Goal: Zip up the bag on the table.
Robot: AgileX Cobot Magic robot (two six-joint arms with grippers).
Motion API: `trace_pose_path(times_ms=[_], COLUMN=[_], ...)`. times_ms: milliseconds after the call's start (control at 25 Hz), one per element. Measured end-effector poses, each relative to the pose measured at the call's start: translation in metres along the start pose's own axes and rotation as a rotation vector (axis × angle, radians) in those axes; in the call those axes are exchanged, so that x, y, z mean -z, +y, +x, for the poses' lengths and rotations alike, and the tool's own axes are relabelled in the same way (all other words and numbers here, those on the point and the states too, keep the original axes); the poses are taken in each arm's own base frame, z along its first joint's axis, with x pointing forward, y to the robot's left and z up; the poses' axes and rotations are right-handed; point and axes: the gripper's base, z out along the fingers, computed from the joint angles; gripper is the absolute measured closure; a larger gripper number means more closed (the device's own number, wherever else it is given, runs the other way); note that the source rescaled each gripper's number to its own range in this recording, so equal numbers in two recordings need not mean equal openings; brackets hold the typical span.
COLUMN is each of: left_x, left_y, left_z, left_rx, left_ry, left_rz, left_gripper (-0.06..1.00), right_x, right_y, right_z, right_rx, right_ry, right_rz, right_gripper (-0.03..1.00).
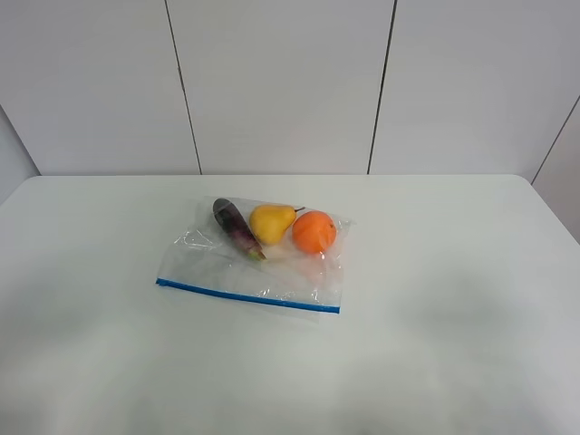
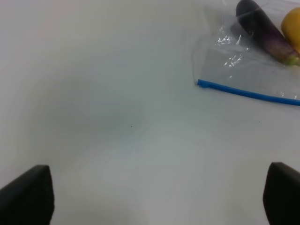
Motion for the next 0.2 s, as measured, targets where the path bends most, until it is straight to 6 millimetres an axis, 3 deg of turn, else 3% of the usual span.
trace_pose_path(times_ms=[200], left_x=[0.0000], left_y=[0.0000], left_z=[0.0000], left_rx=[0.000], left_ry=[0.000], left_rz=[0.000], left_gripper=[-0.06], right_x=[0.0002], right_y=[-0.0001], right_z=[0.0004], right_rx=[0.001], right_ry=[-0.002], right_rz=[0.001], right_gripper=[-0.03])
